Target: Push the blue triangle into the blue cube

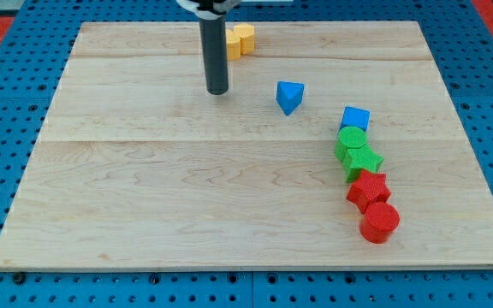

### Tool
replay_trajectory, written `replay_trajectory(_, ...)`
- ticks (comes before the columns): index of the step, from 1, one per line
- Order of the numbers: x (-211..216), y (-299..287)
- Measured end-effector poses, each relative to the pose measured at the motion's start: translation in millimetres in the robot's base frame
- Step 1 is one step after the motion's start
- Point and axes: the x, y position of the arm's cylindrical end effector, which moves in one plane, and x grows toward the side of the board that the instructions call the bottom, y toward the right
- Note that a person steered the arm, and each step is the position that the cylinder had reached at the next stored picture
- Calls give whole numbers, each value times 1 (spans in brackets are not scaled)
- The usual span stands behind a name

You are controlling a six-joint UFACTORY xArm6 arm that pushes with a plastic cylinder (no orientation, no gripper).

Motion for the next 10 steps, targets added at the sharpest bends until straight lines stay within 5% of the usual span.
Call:
replay_trajectory(4, 3, -9)
replay_trajectory(8, 38, 155)
replay_trajectory(10, -2, 98)
